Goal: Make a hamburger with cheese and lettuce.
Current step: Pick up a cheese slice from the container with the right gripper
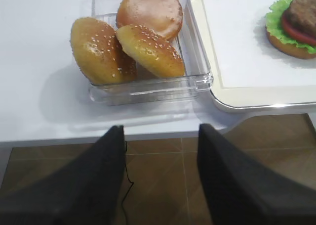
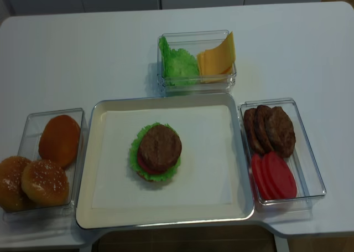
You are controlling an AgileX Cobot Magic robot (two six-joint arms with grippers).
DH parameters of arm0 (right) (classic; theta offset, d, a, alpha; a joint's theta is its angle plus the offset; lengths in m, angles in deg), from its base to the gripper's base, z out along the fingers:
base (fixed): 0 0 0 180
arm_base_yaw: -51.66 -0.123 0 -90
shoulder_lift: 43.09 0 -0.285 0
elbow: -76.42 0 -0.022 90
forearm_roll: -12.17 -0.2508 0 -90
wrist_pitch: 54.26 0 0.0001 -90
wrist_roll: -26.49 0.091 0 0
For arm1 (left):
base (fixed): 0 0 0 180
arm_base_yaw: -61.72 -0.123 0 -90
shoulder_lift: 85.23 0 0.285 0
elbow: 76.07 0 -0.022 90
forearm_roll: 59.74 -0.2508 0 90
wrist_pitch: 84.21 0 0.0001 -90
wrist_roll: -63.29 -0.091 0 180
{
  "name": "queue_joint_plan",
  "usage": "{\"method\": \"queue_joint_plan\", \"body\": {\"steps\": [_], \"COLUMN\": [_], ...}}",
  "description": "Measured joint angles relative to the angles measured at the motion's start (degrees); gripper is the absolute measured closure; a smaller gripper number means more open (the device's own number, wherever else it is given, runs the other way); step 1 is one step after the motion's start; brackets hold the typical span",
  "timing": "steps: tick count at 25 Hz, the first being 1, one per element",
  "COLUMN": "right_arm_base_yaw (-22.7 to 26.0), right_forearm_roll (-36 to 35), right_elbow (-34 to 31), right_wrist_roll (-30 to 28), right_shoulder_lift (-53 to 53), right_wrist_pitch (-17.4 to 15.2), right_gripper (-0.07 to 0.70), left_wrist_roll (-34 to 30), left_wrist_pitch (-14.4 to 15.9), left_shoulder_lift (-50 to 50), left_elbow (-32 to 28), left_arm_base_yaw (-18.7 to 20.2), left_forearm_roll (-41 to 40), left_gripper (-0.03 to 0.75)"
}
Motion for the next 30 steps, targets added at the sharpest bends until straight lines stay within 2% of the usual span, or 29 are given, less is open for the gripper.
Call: {"method": "queue_joint_plan", "body": {"steps": [10,16,20,22,28,30], "right_arm_base_yaw": [0.0,0.0,0.0,0.0,0.0,0.0], "right_forearm_roll": [-0.8,-5.97,-7.96,-8.49,-12.06,-13.82], "right_elbow": [0.0,1.93,2.96,3.6,5.29,5.72], "right_wrist_roll": [0.0,2.79,3.19,3.26,4.05,4.05], "right_shoulder_lift": [0.0,0.0,-2.34,-4.72,-14.96,-19.33], "right_wrist_pitch": [0.13,3.99,4.9,7.14,18.22,20.73], "right_gripper": [0.211,0.241,0.244,0.244,0.244,0.244], "left_wrist_roll": [0.0,0.0,0.0,0.0,0.0,0.0], "left_wrist_pitch": [0.0,0.0,0.0,0.0,0.0,0.0], "left_shoulder_lift": [0.0,0.0,0.0,0.0,0.0,0.0], "left_elbow": [0.0,0.0,0.0,0.0,0.0,0.0], "left_arm_base_yaw": [0.0,0.0,0.0,0.0,0.0,0.0], "left_forearm_roll": [0.0,0.0,0.0,0.0,0.0,0.0], "left_gripper": [0.358,0.358,0.358,0.358,0.358,0.358]}}
